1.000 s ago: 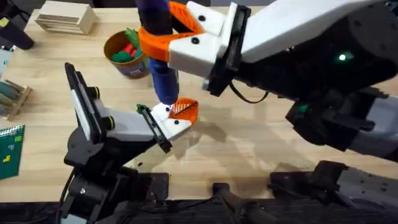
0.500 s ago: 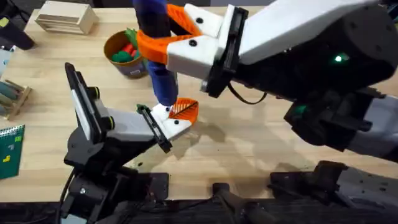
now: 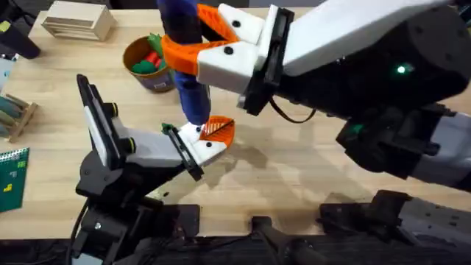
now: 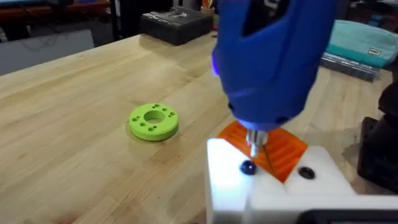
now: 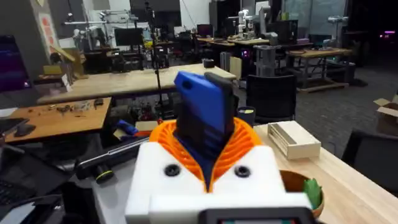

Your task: Pick up the gripper from the table and insert it into the empty holder that is missing its gripper. Then pick up a screw, insert it into the mounting hole, and use the screwdriver to tighten it. Finally, clean up the table by picking up the vegetable and placing it into the bucket.

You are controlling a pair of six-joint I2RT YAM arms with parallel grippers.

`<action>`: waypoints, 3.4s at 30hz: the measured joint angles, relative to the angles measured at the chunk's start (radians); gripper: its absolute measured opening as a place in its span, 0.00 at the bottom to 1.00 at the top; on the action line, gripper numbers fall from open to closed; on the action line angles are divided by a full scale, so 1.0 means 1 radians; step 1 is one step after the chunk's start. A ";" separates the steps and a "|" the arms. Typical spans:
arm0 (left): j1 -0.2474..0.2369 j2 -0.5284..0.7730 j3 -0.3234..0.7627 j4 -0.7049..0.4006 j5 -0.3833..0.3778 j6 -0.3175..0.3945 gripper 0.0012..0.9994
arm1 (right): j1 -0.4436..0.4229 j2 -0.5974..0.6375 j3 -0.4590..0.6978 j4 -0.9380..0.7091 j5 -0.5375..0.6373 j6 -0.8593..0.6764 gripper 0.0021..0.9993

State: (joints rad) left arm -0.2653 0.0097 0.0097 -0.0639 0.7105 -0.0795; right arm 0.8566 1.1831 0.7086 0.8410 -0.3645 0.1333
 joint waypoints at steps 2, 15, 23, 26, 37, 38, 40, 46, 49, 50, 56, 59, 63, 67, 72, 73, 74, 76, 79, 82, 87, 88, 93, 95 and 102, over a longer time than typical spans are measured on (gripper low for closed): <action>0.000 0.000 0.000 0.000 0.000 0.000 0.01 | 0.000 0.002 0.000 0.019 0.000 0.000 0.03; 0.000 0.000 0.000 0.000 0.000 0.000 0.01 | 0.001 0.022 0.000 0.043 0.000 -0.003 0.03; 0.000 0.000 0.000 0.000 0.000 0.000 0.01 | 0.001 0.021 0.000 0.040 0.000 -0.003 0.03; 0.000 0.000 0.000 0.000 0.000 0.000 0.01 | 0.012 0.021 0.000 0.023 0.000 -0.003 0.03; 0.000 0.000 0.000 0.000 0.000 0.000 0.01 | 0.013 0.021 0.000 0.009 0.001 -0.007 0.03; 0.000 0.000 0.000 -0.001 0.000 0.000 0.01 | 0.013 0.021 0.000 0.005 0.001 -0.007 0.03; 0.000 0.000 0.000 -0.001 0.000 -0.001 0.01 | 0.013 0.021 0.000 -0.002 0.004 -0.007 0.03; 0.000 0.000 0.000 -0.001 0.000 -0.004 0.01 | 0.013 0.021 0.000 -0.004 0.004 -0.007 0.03; -0.001 0.000 0.000 -0.001 0.000 -0.004 0.01 | 0.013 0.021 0.000 -0.006 0.005 -0.007 0.03; -0.001 0.000 0.000 -0.001 0.000 -0.004 0.01 | 0.013 0.021 0.000 -0.006 0.005 -0.007 0.03; -0.001 0.000 0.000 0.000 0.000 -0.005 0.01 | 0.013 0.024 -0.002 0.062 0.003 -0.007 0.03; -0.001 0.000 0.000 0.000 0.000 -0.004 0.01 | 0.013 0.026 -0.003 0.195 0.001 -0.007 0.03; -0.001 0.000 0.000 0.000 0.000 -0.004 0.01 | 0.013 0.021 0.003 0.200 0.000 -0.007 0.03; -0.001 0.000 0.000 0.000 0.000 -0.004 0.01 | 0.012 0.024 0.003 0.124 0.000 -0.007 0.03; -0.001 0.000 0.000 0.000 0.000 -0.004 0.01 | -0.008 0.024 0.003 0.104 0.000 -0.010 0.03; -0.001 0.000 0.000 0.000 0.000 -0.003 0.01 | -0.012 0.024 0.003 0.097 0.000 -0.011 0.03; -0.001 0.000 0.000 0.000 0.000 -0.004 0.01 | -0.016 0.024 0.003 0.092 0.000 -0.011 0.03; -0.001 0.000 0.000 0.000 0.000 -0.004 0.01 | -0.021 0.024 0.003 0.070 0.000 -0.027 0.03; -0.001 0.002 0.000 -0.004 0.001 -0.009 0.01 | -0.039 0.024 0.003 -0.027 0.000 -0.095 0.03; -0.001 -0.001 0.000 0.000 -0.001 -0.007 0.01 | -0.126 0.011 0.030 -0.322 0.073 -0.307 0.03; -0.001 -0.004 0.000 0.000 -0.001 -0.006 0.01 | -0.223 0.040 0.020 -0.493 0.187 -0.464 0.03; -0.001 -0.003 0.000 0.000 -0.001 -0.006 0.01 | -0.238 0.040 0.020 -0.514 0.199 -0.501 0.03; -0.001 -0.004 0.000 0.000 -0.001 -0.006 0.01 | -0.311 0.038 0.020 -0.649 0.297 -0.710 0.03; -0.001 -0.004 0.000 0.000 -0.001 -0.006 0.01 | -0.350 0.038 0.020 -0.703 0.359 -0.816 0.03; -0.001 -0.004 0.000 0.000 -0.001 -0.006 0.01 | -0.524 0.087 0.020 -0.903 0.543 -1.162 0.03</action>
State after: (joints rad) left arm -0.2661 0.0059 0.0093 -0.0639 0.7094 -0.0856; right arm 0.3325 1.2704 0.7284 -0.0617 0.1789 -1.0291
